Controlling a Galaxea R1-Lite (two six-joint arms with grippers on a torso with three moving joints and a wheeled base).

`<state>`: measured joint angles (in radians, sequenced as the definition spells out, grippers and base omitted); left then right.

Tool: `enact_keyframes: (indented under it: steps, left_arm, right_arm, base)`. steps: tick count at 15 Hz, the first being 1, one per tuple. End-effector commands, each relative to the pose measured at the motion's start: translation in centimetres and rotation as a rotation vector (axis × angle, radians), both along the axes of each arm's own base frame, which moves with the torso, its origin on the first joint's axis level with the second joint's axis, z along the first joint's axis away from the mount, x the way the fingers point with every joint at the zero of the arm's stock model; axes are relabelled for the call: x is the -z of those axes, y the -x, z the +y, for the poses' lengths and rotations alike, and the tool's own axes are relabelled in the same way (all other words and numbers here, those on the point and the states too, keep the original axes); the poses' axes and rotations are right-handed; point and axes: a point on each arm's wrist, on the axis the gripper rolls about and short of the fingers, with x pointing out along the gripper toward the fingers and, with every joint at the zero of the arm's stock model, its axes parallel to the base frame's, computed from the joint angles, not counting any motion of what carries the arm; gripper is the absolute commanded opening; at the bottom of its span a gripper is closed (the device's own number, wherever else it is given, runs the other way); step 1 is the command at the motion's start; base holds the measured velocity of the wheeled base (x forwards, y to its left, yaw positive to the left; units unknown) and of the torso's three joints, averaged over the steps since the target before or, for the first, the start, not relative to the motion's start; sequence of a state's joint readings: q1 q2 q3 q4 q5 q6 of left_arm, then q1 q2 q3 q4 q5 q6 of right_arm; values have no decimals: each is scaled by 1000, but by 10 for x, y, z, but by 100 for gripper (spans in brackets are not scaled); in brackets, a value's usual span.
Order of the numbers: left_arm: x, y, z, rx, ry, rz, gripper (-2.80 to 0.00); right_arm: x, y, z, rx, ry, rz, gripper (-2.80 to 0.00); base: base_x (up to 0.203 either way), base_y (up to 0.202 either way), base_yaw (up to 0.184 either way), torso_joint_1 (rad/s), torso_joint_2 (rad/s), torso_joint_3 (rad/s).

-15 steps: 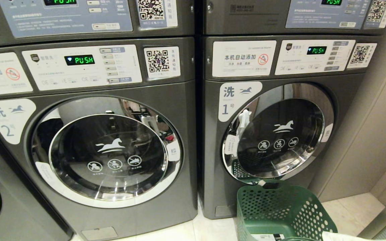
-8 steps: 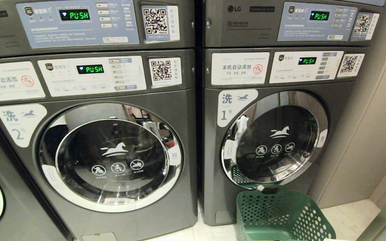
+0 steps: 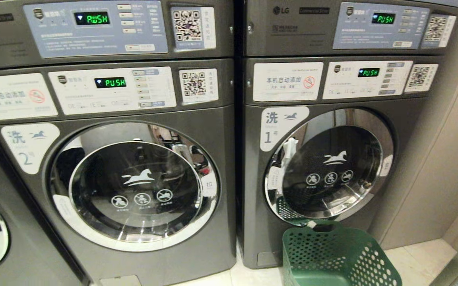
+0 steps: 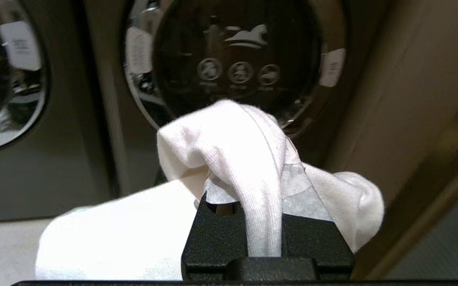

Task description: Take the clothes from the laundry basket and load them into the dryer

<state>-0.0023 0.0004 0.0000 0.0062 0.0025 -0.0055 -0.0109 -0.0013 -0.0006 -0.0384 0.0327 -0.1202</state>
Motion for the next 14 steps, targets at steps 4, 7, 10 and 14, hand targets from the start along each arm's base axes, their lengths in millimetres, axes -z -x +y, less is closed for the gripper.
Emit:
enact_keyframes:
  steps: [4,7,10,14]
  left_arm:
    - [0,0,0,0,1,0,-280]
    - [0,0,0,0,1,0,-280]
    - [0,0,0,0,1,0,-280]
    - [0,0,0,0,1,0,-280]
  right_arm:
    - [5,-2,0,-1,-1,19,-280]
    - [5,-2,0,-1,-1,19,-280]
    - [5,-2,0,-1,-4,19,-280]
    - [5,-2,0,0,-5,19,-280]
  base:
    - [2,-9,177,4,4,1]
    - [1,-10,175,3,-2,3]
    - [1,-7,171,2,1,-1]
    - [1,-3,62,0,1,1]
